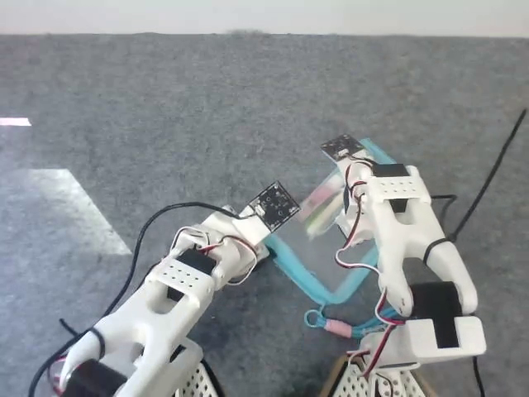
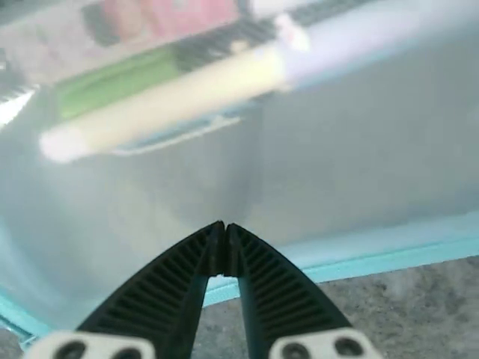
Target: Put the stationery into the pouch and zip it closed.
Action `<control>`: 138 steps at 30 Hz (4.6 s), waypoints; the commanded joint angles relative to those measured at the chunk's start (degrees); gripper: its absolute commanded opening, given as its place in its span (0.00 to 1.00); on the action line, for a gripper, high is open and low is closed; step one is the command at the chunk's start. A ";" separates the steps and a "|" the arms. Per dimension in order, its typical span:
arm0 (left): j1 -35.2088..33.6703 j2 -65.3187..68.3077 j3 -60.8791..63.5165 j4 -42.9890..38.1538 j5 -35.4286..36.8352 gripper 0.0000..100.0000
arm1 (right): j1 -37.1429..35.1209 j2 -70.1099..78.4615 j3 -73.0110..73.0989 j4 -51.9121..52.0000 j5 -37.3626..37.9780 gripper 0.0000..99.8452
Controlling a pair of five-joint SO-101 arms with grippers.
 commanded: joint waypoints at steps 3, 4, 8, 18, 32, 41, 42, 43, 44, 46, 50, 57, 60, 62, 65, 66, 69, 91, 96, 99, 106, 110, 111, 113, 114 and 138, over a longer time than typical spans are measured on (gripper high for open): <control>0.44 0.00 -4.35 -7.47 3.16 0.27 | -2.15 0.22 1.05 0.04 -0.35 0.01; 0.44 0.09 -4.26 -8.97 4.66 0.27 | -2.15 0.22 1.05 0.04 -0.35 0.01; 0.62 0.79 -4.26 -15.03 7.91 0.25 | -2.15 0.22 1.14 0.04 -0.35 0.01; 5.71 16.53 -4.88 -33.76 2.11 0.09 | -1.98 0.22 1.14 0.04 -0.44 0.01; -2.73 -8.18 -15.69 2.64 7.30 0.01 | -1.80 -0.40 1.14 0.04 -0.79 0.01; -2.81 -20.31 -35.21 34.20 7.38 0.01 | -1.80 -1.27 1.14 0.40 -0.88 0.01; -2.81 -20.31 -36.26 35.87 7.38 0.01 | -1.80 -2.42 1.14 1.10 -0.88 0.01; -2.81 -20.31 -37.14 37.10 7.47 0.01 | -1.71 -4.09 1.14 2.07 -0.88 0.01; -2.81 -20.31 -37.49 37.71 7.47 0.01 | -1.54 -6.02 1.14 2.95 -0.88 0.01; -2.90 -20.57 -37.67 38.07 7.03 0.01 | -0.48 -10.86 2.90 3.30 -0.97 0.01; -7.82 -19.78 -34.07 37.63 4.75 0.04 | 2.15 -20.88 7.74 3.74 -0.97 0.01; -16.18 -12.66 -29.85 32.26 10.46 0.16 | 0.04 -30.11 10.29 3.38 -3.60 0.01; -23.30 -8.35 -34.59 35.08 16.35 0.13 | -6.37 -30.02 8.09 5.67 -4.22 0.04; -28.75 -5.27 -38.29 38.77 18.11 0.13 | -10.24 -28.00 5.10 8.57 -4.22 0.09; -37.19 -0.97 -42.95 45.10 15.03 0.13 | -12.09 -22.99 -1.49 11.65 -4.13 0.14; -40.09 0.09 -43.91 46.68 13.89 0.13 | -12.35 -21.41 -3.43 12.26 -4.13 0.15; -48.79 2.90 -44.97 47.91 10.81 0.13 | -13.32 -17.01 -6.51 13.49 -4.40 0.15; -58.29 7.74 -29.14 32.00 -10.81 0.13 | -12.09 -13.76 6.59 -5.23 31.03 0.16; -57.23 7.74 -28.44 31.38 -10.81 0.13 | -10.15 -15.34 8.70 -5.32 38.59 0.23; -56.70 7.82 -28.35 31.30 -10.81 0.13 | -12.97 -16.04 14.07 -10.42 39.74 0.24; -56.88 7.82 -28.26 31.30 -10.81 0.13 | -14.37 -15.43 20.92 -26.51 39.91 0.24; -56.88 7.82 -28.26 31.30 -10.81 0.13 | -16.22 -16.13 23.03 -26.95 39.65 0.24; -56.88 7.82 -28.26 31.30 -10.81 0.13 | -16.22 -16.75 23.56 -27.03 39.30 0.24; -56.97 7.82 -28.26 31.30 -11.08 0.13 | -16.22 -18.59 24.79 -28.09 36.92 0.24; -56.97 7.82 -28.26 31.30 -12.04 0.13 | -16.22 -19.56 25.58 -29.32 35.96 0.24; -56.79 7.82 -27.65 31.74 -14.15 0.13 | -20.79 -24.31 33.67 -33.27 37.10 0.13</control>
